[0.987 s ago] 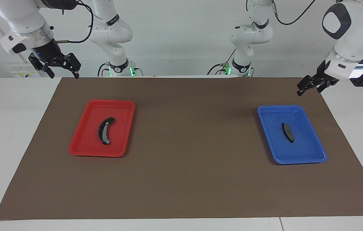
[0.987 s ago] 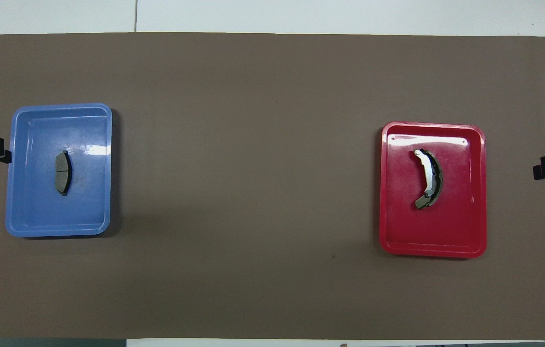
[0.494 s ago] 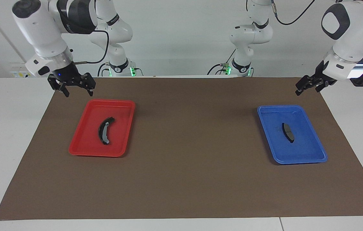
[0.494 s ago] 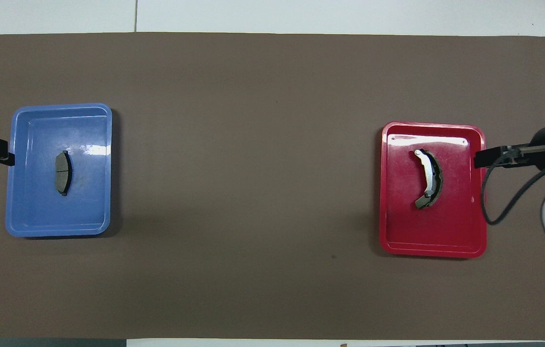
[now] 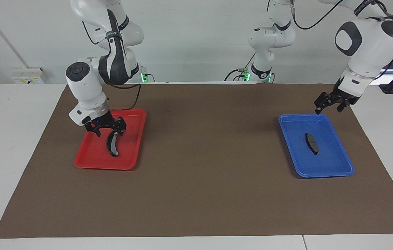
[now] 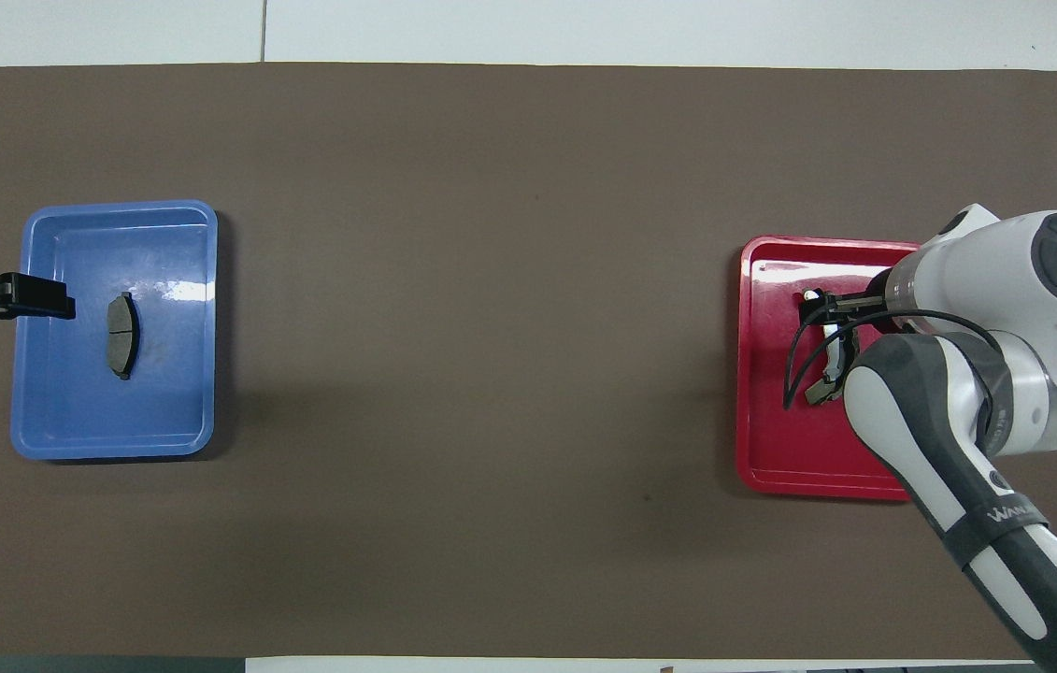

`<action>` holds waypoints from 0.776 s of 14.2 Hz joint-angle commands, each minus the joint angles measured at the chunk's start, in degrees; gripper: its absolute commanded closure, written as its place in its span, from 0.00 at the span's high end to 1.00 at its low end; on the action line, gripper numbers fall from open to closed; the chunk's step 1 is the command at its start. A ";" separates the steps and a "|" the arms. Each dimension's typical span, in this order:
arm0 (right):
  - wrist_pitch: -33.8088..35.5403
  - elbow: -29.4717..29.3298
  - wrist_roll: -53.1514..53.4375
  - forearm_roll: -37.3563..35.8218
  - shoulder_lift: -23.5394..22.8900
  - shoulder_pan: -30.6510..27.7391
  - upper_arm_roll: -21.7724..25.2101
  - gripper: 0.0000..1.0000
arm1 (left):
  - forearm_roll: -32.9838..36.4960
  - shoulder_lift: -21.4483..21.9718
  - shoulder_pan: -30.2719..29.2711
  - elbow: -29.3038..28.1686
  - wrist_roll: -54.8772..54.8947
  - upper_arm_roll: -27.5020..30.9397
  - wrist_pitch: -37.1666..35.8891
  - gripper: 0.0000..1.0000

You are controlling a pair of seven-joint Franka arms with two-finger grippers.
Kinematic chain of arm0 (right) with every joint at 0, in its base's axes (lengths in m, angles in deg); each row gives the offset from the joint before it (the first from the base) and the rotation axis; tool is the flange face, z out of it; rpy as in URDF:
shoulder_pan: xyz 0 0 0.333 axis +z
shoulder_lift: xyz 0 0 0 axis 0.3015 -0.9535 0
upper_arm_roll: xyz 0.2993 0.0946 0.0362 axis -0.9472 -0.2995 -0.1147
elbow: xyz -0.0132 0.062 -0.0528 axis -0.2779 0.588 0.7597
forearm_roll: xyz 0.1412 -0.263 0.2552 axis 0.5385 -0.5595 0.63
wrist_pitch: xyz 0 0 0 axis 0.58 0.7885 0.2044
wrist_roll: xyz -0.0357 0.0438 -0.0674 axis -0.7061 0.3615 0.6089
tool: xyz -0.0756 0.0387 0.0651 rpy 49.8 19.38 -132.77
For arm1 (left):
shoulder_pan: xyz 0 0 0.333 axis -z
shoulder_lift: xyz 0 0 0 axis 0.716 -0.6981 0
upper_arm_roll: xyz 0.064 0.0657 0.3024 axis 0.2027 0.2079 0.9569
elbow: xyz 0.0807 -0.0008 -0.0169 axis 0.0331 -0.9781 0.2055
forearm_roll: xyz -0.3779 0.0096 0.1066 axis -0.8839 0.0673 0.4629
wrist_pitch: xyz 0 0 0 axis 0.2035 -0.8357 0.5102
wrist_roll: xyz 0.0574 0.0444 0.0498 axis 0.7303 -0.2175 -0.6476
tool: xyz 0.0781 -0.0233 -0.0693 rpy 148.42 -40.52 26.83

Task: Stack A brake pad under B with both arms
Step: 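Reach the right gripper to the silver pad while the left gripper reaches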

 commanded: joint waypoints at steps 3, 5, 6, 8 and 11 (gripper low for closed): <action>-3.10 1.83 2.00 -0.11 -2.77 -1.73 -0.23 1.00 | -0.08 -3.10 -1.27 -11.56 6.44 0.14 15.62 0.99; -3.45 1.92 2.00 -0.11 -4.35 -1.73 -0.23 1.00 | -0.08 -5.92 -2.69 -13.94 7.85 0.14 22.21 0.99; -3.45 1.92 1.83 -0.11 -4.70 -1.81 -0.23 1.00 | -0.08 -7.41 -3.65 -14.21 8.55 0.14 24.85 0.99; -3.36 1.92 1.48 -0.11 -4.71 -1.82 -0.23 0.93 | -0.08 -10.13 -4.27 -14.30 8.91 0.14 27.94 0.97; -3.54 2.98 1.39 -0.11 -4.53 -1.82 -0.23 0.83 | -0.08 -12.61 -4.62 -14.39 8.91 0.14 31.90 0.95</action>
